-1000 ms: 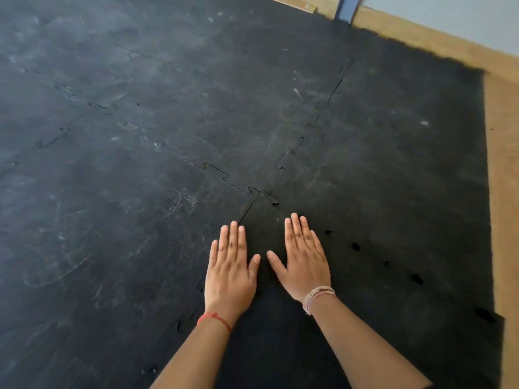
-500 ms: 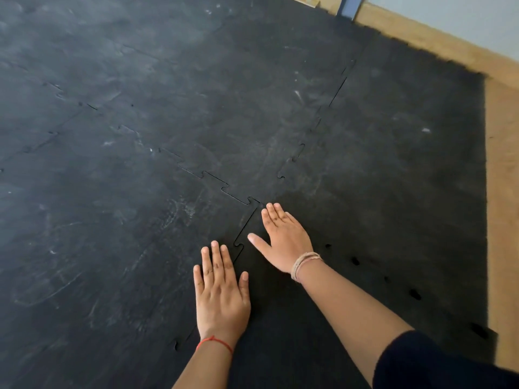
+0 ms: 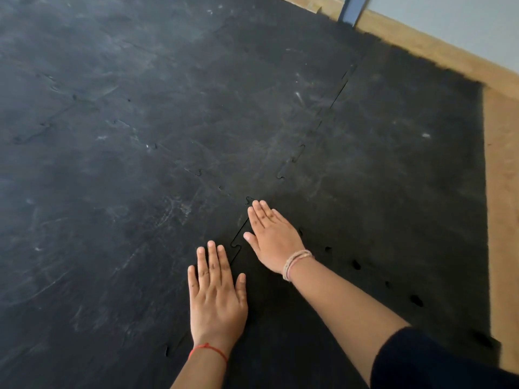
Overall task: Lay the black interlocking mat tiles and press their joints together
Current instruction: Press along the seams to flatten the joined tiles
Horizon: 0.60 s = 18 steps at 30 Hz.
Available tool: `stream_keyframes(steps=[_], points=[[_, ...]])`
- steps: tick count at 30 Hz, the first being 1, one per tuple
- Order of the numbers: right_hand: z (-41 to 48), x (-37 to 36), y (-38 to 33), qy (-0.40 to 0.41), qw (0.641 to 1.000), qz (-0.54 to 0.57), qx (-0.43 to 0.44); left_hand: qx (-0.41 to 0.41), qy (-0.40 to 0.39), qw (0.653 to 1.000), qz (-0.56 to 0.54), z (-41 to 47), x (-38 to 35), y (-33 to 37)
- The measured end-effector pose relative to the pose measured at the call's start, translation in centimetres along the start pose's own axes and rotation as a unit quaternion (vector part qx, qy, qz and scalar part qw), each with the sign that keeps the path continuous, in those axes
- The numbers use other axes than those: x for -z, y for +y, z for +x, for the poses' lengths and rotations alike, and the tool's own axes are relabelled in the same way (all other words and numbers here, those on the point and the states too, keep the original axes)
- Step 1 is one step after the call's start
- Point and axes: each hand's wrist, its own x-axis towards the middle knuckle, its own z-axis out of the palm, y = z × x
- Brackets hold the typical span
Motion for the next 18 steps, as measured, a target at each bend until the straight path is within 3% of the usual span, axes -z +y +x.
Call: stream_keyframes(steps=[3, 6, 11, 18], points=[[0.9, 0.5, 0.4, -0.026, 0.999, -0.021, -0.003, -0.004, -0.03, 0.999, 0.012, -0.3, 0.0, 0.1], [-0.5, 1.3, 0.5, -0.066, 0.997, 0.047, -0.006, -0.023, -0.053, 0.998, 0.034, 0.0, 1.0, -0.5], [-7.5, -2.3, -0.6, 0.034, 0.982, 0.056, -0.179, -0.172, -0.095, 0.978, 0.077, 4.6, 2.2, -2.4], [-7.2, -2.5, -0.2, 0.05, 0.982, 0.061, -0.173, -0.2, -0.089, 0.973, 0.072, 5.6, 1.5, -2.1]])
